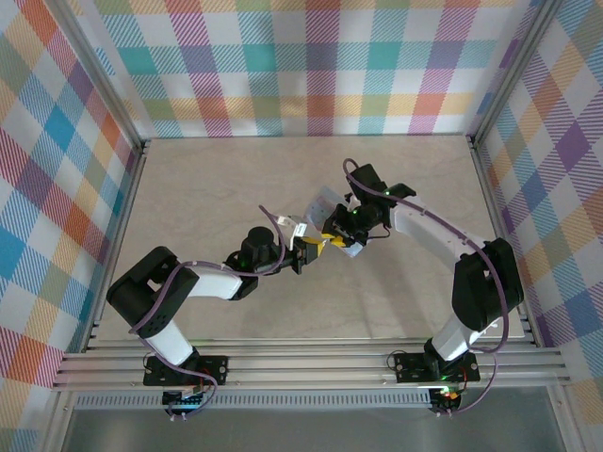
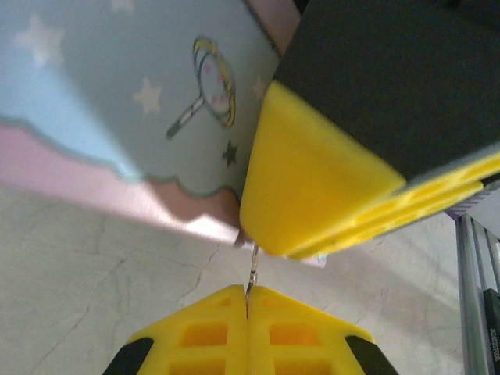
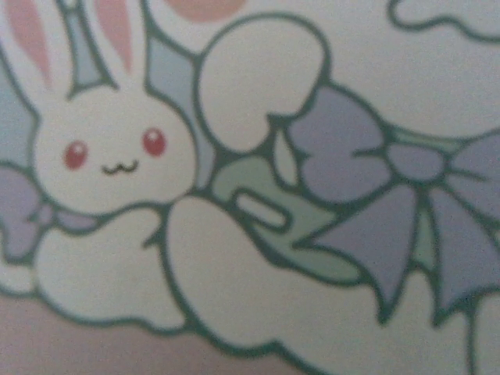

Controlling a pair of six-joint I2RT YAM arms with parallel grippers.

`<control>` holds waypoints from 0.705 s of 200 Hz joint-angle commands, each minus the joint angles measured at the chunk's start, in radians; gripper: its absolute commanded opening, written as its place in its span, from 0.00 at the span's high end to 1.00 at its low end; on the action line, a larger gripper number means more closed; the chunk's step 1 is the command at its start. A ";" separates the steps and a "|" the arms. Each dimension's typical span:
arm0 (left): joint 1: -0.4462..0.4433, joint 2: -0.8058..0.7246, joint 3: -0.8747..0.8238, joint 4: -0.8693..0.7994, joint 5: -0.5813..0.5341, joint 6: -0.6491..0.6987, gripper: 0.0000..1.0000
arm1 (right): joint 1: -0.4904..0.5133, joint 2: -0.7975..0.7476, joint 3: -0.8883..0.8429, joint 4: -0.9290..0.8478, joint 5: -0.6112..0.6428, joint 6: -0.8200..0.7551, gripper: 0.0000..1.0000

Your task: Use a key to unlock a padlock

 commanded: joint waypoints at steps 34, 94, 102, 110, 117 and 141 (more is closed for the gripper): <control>-0.012 -0.043 0.022 0.048 -0.031 0.074 1.00 | 0.010 0.033 0.079 -0.053 -0.080 -0.053 1.00; -0.012 -0.038 -0.022 0.061 -0.035 0.055 1.00 | -0.003 0.010 0.082 -0.048 -0.009 -0.029 1.00; -0.013 -0.039 -0.036 0.072 -0.033 0.047 1.00 | -0.005 0.004 0.074 -0.043 0.002 -0.024 1.00; -0.012 -0.039 -0.048 0.083 -0.033 0.040 1.00 | -0.007 -0.001 0.066 -0.034 0.006 -0.018 1.00; -0.012 -0.042 -0.059 0.085 -0.033 0.037 1.00 | -0.009 -0.006 0.060 -0.028 0.007 -0.014 1.00; -0.011 -0.054 -0.091 0.102 -0.034 0.024 1.00 | -0.014 -0.011 0.048 -0.020 0.012 -0.006 1.00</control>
